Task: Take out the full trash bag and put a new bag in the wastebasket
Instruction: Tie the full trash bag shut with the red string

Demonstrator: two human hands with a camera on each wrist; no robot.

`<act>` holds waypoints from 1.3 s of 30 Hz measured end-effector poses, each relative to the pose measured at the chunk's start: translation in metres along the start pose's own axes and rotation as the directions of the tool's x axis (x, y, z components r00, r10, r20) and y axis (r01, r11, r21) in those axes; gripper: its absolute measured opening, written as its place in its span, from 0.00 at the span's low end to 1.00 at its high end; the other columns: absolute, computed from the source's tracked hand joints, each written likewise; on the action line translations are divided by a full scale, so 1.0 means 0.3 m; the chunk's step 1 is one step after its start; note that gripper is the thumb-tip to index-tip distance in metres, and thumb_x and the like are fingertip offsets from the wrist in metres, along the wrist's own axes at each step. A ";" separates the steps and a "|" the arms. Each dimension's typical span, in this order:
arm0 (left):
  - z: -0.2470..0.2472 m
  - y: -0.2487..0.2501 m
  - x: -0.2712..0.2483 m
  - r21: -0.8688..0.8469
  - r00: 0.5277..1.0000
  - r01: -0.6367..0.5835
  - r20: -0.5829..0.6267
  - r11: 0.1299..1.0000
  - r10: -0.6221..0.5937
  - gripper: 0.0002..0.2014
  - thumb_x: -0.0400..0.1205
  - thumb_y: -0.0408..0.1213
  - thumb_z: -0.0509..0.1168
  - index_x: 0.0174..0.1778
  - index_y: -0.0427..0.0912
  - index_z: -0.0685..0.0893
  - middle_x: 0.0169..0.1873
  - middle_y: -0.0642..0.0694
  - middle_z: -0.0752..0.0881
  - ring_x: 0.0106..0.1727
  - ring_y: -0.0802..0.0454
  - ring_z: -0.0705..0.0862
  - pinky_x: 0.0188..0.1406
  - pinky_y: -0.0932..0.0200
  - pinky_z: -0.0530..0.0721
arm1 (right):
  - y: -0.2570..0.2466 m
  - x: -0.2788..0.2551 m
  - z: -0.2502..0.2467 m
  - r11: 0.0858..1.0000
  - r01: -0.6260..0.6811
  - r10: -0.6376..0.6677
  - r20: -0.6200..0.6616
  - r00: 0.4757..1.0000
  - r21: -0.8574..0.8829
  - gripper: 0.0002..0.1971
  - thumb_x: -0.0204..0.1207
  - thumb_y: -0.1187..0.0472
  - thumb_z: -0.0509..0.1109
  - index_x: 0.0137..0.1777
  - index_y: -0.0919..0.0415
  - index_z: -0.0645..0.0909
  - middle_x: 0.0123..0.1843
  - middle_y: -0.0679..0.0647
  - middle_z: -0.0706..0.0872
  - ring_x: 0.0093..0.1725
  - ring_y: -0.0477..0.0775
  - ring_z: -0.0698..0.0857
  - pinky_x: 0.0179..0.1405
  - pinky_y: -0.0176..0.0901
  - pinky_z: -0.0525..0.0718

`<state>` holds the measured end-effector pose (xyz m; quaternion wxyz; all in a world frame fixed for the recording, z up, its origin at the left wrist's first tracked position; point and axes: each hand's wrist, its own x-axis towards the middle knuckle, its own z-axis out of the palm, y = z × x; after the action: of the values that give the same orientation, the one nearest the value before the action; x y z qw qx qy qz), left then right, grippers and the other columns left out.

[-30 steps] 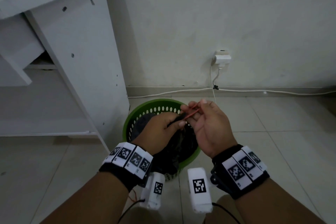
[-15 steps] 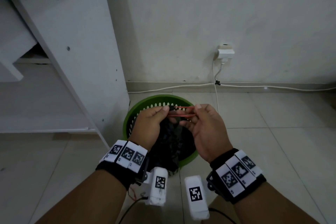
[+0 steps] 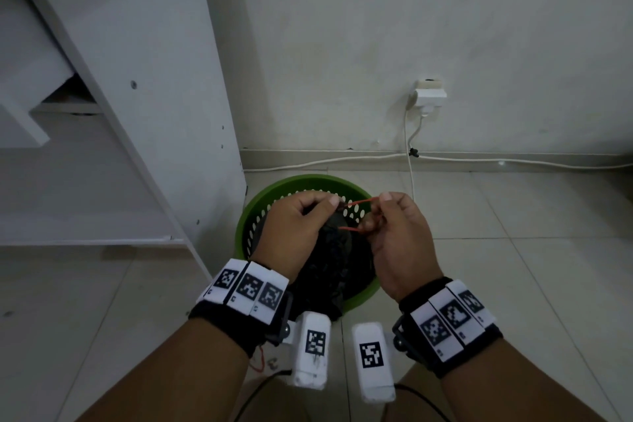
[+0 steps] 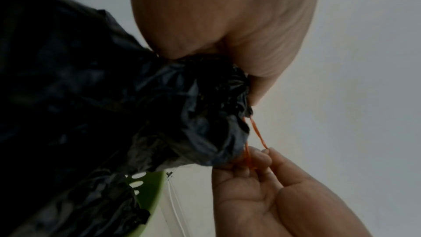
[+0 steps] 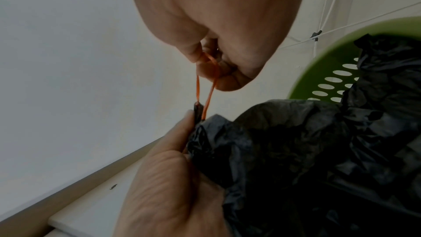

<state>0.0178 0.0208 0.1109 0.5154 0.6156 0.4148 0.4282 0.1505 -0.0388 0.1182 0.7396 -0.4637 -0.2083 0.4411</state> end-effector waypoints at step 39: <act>0.050 -0.020 -0.036 -0.239 0.963 0.271 0.072 0.933 -0.261 0.06 0.81 0.31 0.70 0.40 0.36 0.89 0.39 0.37 0.89 0.43 0.46 0.86 0.50 0.49 0.86 | 0.024 -0.004 0.004 0.998 -0.055 0.054 0.057 0.997 0.016 0.10 0.88 0.64 0.56 0.43 0.58 0.70 0.32 0.52 0.77 0.21 0.46 0.65 0.21 0.38 0.65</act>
<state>0.0287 0.0072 0.1025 0.6489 0.4932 0.4278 0.3907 0.1456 -0.0379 0.1127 0.7253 -0.4499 -0.2124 0.4757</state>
